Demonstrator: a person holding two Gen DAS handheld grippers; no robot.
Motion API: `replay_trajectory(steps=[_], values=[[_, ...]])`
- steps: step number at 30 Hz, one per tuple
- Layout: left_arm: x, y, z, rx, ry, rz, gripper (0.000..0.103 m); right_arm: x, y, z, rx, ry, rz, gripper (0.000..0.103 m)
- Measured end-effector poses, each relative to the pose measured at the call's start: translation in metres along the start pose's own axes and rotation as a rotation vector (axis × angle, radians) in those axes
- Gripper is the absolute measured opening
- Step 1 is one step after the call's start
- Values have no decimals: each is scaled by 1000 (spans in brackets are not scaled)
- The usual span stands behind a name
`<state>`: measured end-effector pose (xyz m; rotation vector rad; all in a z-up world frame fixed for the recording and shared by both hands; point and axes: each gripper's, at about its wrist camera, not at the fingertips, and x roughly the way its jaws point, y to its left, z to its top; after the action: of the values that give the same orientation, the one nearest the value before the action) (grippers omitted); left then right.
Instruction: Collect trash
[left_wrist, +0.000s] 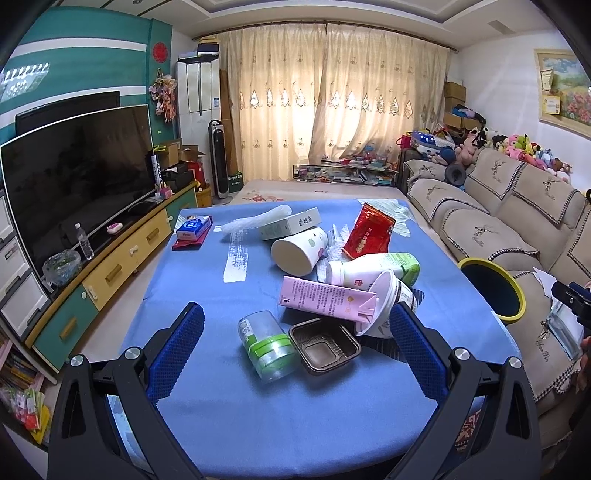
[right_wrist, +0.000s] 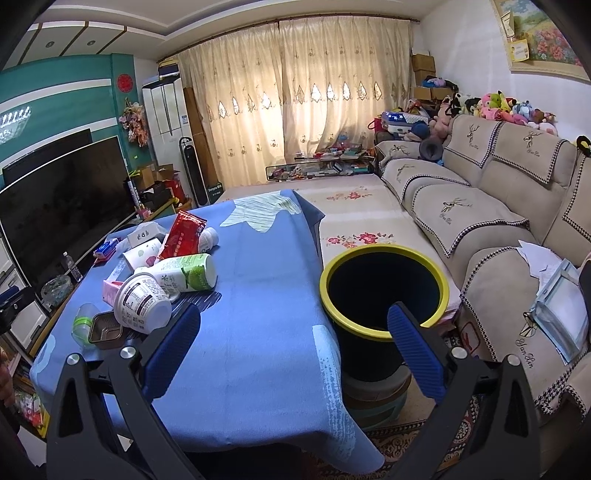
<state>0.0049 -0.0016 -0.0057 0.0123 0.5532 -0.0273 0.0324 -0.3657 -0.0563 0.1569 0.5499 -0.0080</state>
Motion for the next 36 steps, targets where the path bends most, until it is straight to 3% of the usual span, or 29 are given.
replay_trajectory(steps=[10, 12, 26, 32, 36], values=[[-10, -2, 0, 10, -39, -15, 99, -8, -1, -1, 8, -19, 0, 97], [-12, 1, 0, -40, -55, -44, 99, -8, -1, -2, 7, -17, 1, 97], [-3, -1, 0, 35, -78, 13, 99, 4, 1, -2, 7, 12, 8, 97], [-5, 12, 0, 22, -78, 41, 99, 19, 24, -3, -5, 24, 50, 97], [-7, 29, -2, -7, -81, 74, 99, 40, 54, -6, -10, 53, 123, 97]])
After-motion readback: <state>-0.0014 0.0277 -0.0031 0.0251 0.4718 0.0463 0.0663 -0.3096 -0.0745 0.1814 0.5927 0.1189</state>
